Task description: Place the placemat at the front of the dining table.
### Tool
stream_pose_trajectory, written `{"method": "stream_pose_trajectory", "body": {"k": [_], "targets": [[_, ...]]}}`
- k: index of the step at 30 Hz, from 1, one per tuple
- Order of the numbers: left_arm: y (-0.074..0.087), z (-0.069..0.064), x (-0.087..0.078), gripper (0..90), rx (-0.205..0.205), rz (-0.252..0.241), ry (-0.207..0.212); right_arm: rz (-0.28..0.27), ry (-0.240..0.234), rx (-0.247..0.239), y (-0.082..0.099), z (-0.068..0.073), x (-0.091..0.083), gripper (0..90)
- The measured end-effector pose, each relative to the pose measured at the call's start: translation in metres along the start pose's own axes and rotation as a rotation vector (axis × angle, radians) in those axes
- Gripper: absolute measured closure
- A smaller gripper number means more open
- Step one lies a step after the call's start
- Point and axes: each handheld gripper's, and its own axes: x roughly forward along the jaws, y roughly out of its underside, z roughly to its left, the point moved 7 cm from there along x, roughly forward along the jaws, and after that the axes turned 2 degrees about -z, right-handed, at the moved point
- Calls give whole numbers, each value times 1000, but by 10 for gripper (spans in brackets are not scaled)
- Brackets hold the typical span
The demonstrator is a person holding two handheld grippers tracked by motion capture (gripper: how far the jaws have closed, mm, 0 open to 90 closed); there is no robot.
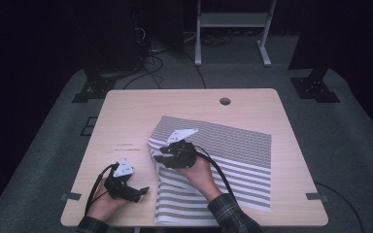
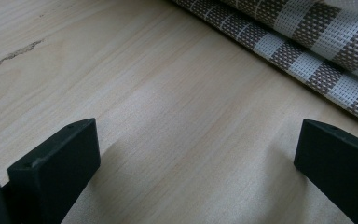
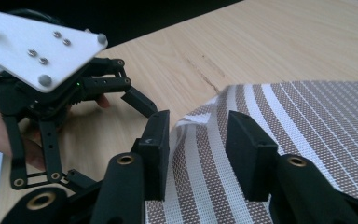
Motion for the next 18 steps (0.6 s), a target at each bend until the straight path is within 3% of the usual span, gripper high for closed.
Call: {"method": "stream_pose_trajectory", "body": {"k": [8, 18], "targets": [[0, 0, 0, 0, 0, 1, 1, -17, 24, -9, -3, -4, -24, 550], [0, 0, 0, 0, 2, 2, 1, -5, 95, 0, 14, -22, -66, 521]]}}
